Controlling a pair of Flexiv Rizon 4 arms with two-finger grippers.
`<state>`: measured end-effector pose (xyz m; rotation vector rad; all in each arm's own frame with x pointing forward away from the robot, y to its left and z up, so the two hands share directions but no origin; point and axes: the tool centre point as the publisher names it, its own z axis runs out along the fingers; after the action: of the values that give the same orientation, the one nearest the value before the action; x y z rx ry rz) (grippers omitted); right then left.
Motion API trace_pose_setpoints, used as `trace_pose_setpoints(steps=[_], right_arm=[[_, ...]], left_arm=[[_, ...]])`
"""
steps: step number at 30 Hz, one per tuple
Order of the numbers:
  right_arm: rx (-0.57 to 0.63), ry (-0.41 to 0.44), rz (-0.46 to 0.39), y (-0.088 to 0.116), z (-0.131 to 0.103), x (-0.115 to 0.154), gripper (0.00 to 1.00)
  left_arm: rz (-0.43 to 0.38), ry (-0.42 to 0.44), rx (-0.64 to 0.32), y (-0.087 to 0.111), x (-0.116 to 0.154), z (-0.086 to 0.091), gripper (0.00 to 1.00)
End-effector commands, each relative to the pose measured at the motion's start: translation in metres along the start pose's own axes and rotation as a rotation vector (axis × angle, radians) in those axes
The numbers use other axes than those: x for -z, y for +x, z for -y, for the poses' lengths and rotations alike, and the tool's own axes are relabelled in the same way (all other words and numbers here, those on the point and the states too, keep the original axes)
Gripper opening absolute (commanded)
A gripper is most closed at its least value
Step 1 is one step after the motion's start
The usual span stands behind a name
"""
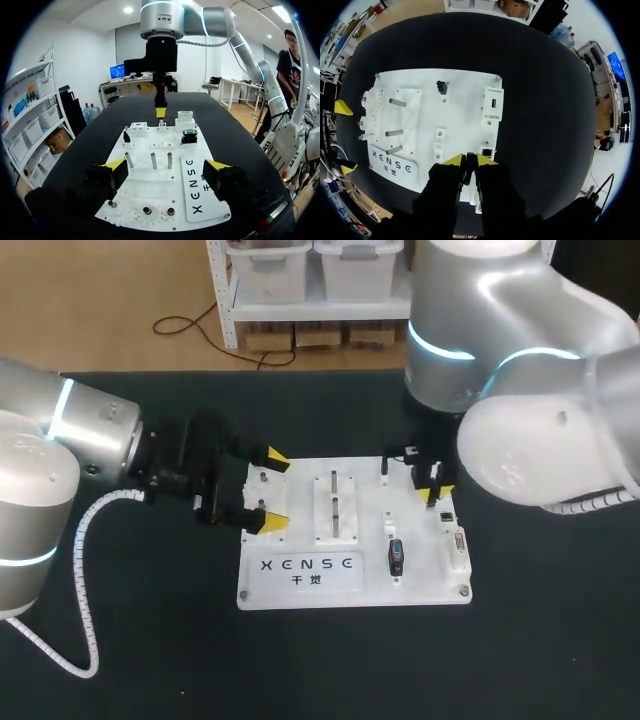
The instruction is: Insert the Ethernet cable into its matching sockets.
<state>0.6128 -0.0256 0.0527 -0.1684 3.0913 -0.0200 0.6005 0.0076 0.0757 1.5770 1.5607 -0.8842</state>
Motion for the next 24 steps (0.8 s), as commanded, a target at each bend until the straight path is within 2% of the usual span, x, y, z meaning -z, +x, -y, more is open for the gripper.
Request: trace_pose_setpoints(steps=[1,24], right_arm=[[-0.01,-0.002,0.005,0.003,0.007,-0.001,0.0],[-0.018,0.037,-0.001,0.005,0.023,-0.014,0.0]], left_arm=[[0.001,0.001,0.0,0.001,0.0,-0.001,1.0],[0.001,0.001,0.0,0.001,0.0,-0.001,1.0]])
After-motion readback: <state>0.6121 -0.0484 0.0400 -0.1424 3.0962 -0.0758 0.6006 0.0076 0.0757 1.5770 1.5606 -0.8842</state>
